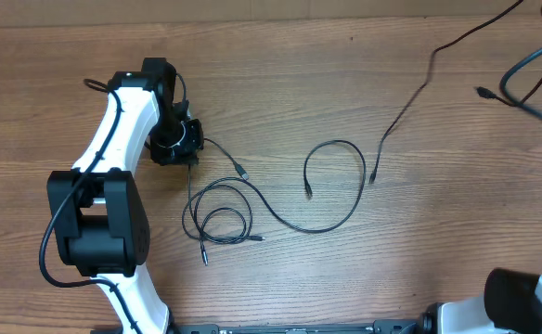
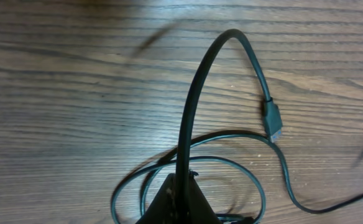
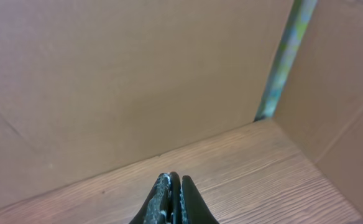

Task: Untangle cables

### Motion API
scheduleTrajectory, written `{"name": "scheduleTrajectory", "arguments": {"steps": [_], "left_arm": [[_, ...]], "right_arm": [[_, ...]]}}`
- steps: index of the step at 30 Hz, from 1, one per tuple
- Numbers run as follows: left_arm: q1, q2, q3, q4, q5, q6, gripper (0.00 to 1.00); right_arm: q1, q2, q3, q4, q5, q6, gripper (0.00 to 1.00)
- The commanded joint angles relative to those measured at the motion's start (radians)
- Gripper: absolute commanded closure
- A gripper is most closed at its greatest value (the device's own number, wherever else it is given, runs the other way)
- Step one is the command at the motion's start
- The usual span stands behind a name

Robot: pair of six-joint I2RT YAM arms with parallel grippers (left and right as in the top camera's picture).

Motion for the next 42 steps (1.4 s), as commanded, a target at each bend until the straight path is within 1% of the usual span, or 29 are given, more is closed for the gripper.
{"name": "scheduleTrajectory", "arguments": {"steps": [1,5,9,16,21,25,33,39,40,41,42], "left_arm": [[-0.002,0.003,0.001,0.003,0.019,0.026,0.96],[-0.001,0.003,0.001,0.003,0.019,0.026,0.96],[-0.002,0.003,0.001,0.006,0.019,0.026,0.96],[-0.002,0.003,0.001,-0.002,0.019,0.026,0.96],[-0.002,0.003,0.001,-0.001,0.02,0.025,0.96],[-0.002,0.003,0.001,-0.004,0.02,0.025,0.96],[-0.002,0.003,0.001,-0.003,0.046,0.026,0.96],[-0.002,0.003,0.001,-0.003,0.045,0.026,0.96],[-0.002,0.003,0.001,-0.003,0.045,0.026,0.96],[-0.002,0.003,0.001,-0.004,0.046,0.026,0.96],[-0.002,0.003,0.001,-0.003,0.046,0.026,0.96]], "right_arm": [[-0.06,0.021,0.008,0.007,-0.155,0.041,0.96],[-0.121,0.064,0.006,-0.001,-0.244,0.079,0.96],[-0.15,0.11,0.006,-0.039,-0.365,0.08,0.96],[-0.162,0.174,-0.034,-0.172,-0.362,0.116,0.96],[-0.175,0.208,-0.121,-0.229,-0.325,0.116,0.96],[-0.177,0.213,-0.249,-0.193,-0.285,0.116,0.96],[-0.177,0.218,-0.5,-0.045,-0.284,0.117,0.96],[-0.177,0.225,-0.614,0.024,-0.255,0.123,0.96],[-0.177,0.225,-0.627,0.032,-0.24,0.136,0.91],[-0.177,0.225,-0.634,0.037,-0.23,0.148,0.69],[-0.177,0.227,-0.64,0.042,-0.229,0.148,0.37]]}}
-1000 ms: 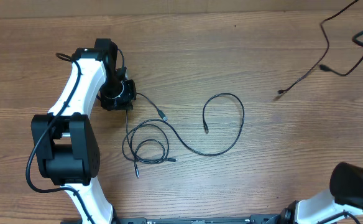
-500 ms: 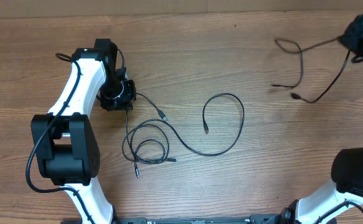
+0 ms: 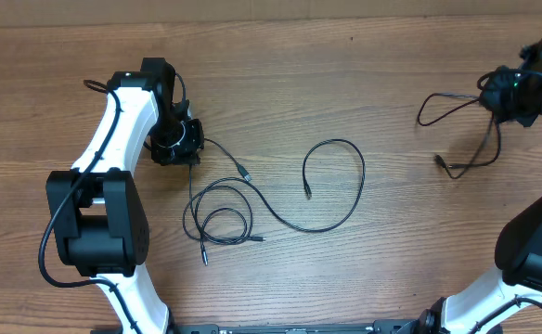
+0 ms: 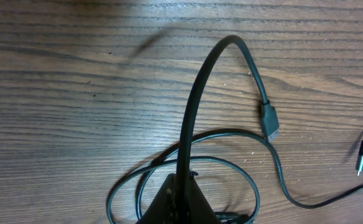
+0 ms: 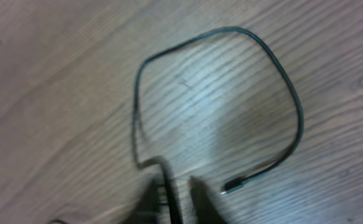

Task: Untangle cables

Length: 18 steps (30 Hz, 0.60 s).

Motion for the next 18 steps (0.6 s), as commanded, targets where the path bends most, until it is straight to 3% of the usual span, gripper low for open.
{"name": "scheduleTrajectory", "arguments": {"steps": [1,3,6,13,18], "left_arm": [[-0.001,0.003,0.001,-0.002,0.017,0.022,0.96],[-0.001,0.003,0.001,-0.001,0.017,0.022,0.95],[-0.001,0.003,0.001,0.0,0.017,0.022,0.94],[-0.001,0.003,0.001,0.003,0.046,0.023,0.95],[-0.001,0.003,0.001,0.02,0.111,0.023,0.96]], "right_arm": [[-0.004,0.008,-0.016,0.016,0.035,0.018,0.22],[-0.004,0.009,-0.016,0.015,0.028,0.018,0.08],[-0.003,0.009,-0.016,0.015,-0.034,0.018,0.02],[-0.002,0.01,-0.016,-0.022,-0.168,0.008,0.0],[0.0,0.01,-0.016,-0.049,-0.256,-0.075,0.02]]}}
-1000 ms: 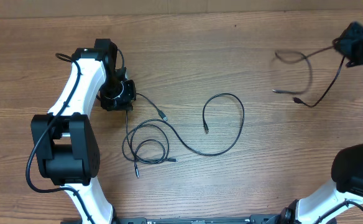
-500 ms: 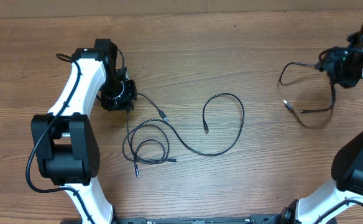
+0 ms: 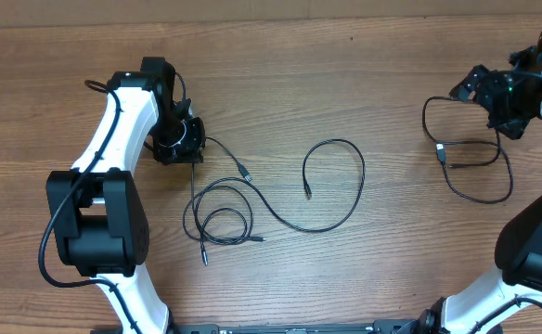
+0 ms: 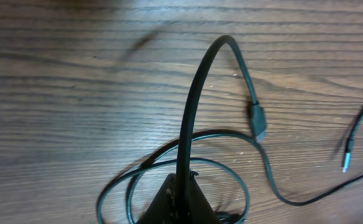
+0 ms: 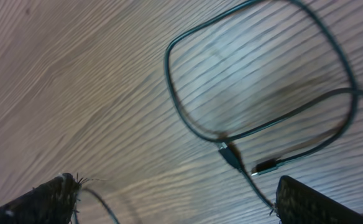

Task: Untangle cables
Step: 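Move the right gripper left to the remaining cable pile and grasp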

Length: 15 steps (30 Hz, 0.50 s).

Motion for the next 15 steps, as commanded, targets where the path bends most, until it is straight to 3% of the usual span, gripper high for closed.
{"name": "scheduleTrajectory", "arguments": {"steps": [1,4,6,11,15], "left_arm": [[-0.001,0.003,0.001,0.01,0.091,0.023,0.96],[-0.001,0.003,0.001,0.022,0.207,0.058,0.96],[-0.001,0.003,0.001,0.027,0.31,0.088,0.96],[0.0,0.003,0.001,0.064,0.526,0.096,0.96],[0.0,0.003,0.001,0.094,0.573,-0.026,0.96]], "right_arm": [[0.002,0.008,-0.002,-0.013,-0.154,-0.072,0.05],[0.018,0.008,-0.003,-0.049,-0.328,-0.137,0.17],[0.043,0.008,-0.003,-0.077,-0.386,-0.159,0.21],[0.15,0.009,-0.003,-0.13,-0.397,-0.16,0.21],[0.265,0.009,-0.008,-0.148,-0.396,-0.183,0.16]]}}
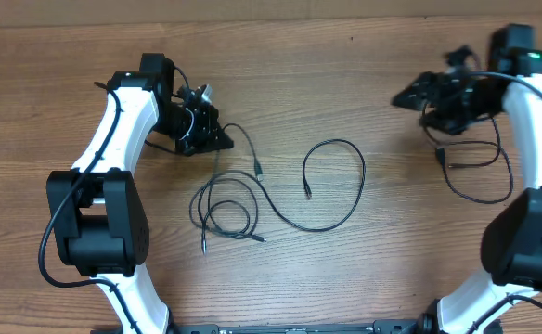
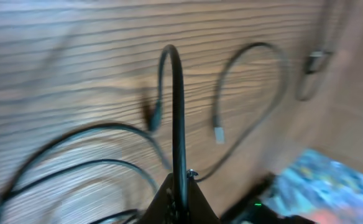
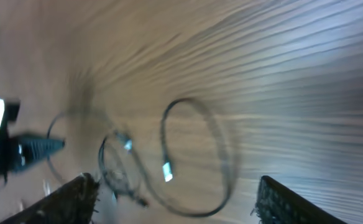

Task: Untangle cables
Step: 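Move the right gripper left to the remaining cable pile and grasp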

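My left gripper [image 1: 221,141] is tilted to the right and shut on a thin black cable [image 2: 176,112], which arches up from the jaws. That cable runs down into a small tangled coil [image 1: 223,209] on the wooden table. A second black cable [image 1: 343,181] loops from the coil out to the right. A third cable [image 1: 480,162] lies apart by itself at the far right. My right gripper [image 1: 403,96] hangs open at the upper right, pointing left, with nothing between its fingers [image 3: 76,199]. The looped cable [image 3: 194,155] shows blurred in the right wrist view.
The wooden table [image 1: 345,278] fills the view. A cardboard wall [image 1: 252,9] runs along the far edge. Both arm bases stand at the near edge, left [image 1: 95,232] and right [image 1: 522,269].
My left gripper has tilted up and to the right, still shut on its cable, and the coil has shifted a little right. My right gripper, still open, has moved left away from the far-right cable.
At first my left gripper held its cable by the coil and a third cable stretched toward the upper right, where my right gripper was shut. Then the right gripper held that cable at the far right. Then it was open with the cable lying there, and now it faces the middle.
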### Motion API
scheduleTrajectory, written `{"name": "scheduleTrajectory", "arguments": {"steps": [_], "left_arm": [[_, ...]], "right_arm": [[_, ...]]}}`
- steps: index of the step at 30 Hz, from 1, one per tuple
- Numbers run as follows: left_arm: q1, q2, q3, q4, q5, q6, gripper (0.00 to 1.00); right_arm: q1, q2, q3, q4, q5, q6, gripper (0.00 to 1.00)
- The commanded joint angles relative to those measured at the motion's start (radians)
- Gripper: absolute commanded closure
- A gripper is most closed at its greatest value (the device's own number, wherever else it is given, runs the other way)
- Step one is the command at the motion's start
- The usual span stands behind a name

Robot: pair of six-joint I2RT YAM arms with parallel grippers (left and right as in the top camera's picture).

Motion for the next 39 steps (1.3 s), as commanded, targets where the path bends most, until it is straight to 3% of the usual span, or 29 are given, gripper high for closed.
{"name": "scheduleTrajectory", "arguments": {"steps": [1,4,8,13,17,25,35,39], "left_arm": [[0.0,0.003,0.001,0.016,0.116,-0.113,0.96],[0.0,0.003,0.001,0.037,0.08,-0.201,0.96],[-0.001,0.003,0.001,0.032,-0.039,-0.412,0.96],[-0.001,0.003,0.001,0.0,-0.099,-0.605,0.95],[-0.001,0.003,0.001,-0.012,-0.098,-0.642,0.96],[-0.001,0.003,0.001,-0.012,-0.106,-0.645,0.96],[-0.001,0.003,0.001,-0.01,-0.173,-0.69,0.96],[-0.001,0.003,0.001,-0.014,-0.172,-0.689,0.96]], "right_arm": [[0.104,0.009,-0.011,-0.004,-0.039,-0.041,0.15],[0.198,0.009,-0.032,0.002,-0.039,-0.043,0.13],[0.311,0.01,-0.083,0.04,-0.04,-0.043,0.11],[0.443,0.011,-0.175,0.161,-0.041,-0.042,0.11],[0.533,0.011,-0.247,0.29,-0.043,-0.01,0.12],[0.685,0.026,-0.354,0.552,-0.043,0.101,0.24],[0.802,0.041,-0.365,0.671,-0.034,0.103,0.27],[0.824,0.041,-0.365,0.706,0.048,0.185,0.31]]}}
